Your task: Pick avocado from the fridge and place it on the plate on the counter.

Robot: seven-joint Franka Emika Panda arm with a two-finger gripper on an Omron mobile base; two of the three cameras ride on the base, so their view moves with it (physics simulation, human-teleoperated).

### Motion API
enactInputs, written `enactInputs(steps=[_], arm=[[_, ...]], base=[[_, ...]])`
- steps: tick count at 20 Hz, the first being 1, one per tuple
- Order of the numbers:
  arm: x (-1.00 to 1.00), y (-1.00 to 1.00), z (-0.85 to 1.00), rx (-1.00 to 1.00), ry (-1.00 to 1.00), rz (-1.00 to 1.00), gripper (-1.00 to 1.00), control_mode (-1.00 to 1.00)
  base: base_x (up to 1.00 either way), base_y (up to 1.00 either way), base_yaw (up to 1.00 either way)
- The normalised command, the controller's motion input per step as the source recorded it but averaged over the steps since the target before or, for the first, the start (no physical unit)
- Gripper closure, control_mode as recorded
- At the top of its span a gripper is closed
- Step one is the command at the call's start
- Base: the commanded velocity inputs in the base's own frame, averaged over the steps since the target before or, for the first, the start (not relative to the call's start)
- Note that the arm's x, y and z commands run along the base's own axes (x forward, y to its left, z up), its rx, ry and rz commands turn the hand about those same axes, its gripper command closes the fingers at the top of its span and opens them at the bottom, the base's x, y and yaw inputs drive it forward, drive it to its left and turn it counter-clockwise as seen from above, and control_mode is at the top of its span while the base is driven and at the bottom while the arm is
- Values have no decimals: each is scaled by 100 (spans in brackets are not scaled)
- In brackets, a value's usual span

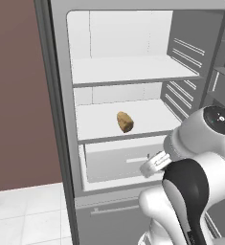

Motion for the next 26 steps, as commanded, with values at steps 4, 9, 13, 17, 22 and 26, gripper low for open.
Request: enactInputs(steps=[4, 9, 13, 17, 22, 26], arm=[[0, 0, 0, 0, 0, 0, 100, 100], [0, 0, 0, 0, 0, 0, 100, 100], [0, 0, 0, 0, 0, 0, 100, 100], [0, 0, 0, 0, 0, 0, 100, 100], [0, 0, 0, 0, 0, 0, 100, 100], [0, 0, 0, 0, 0, 0, 100, 100]], base=[[-65, 0, 0], [-81, 0, 0], [-75, 0, -10], [-72, 3, -19], [-31, 49, -35], [0, 98, -37]])
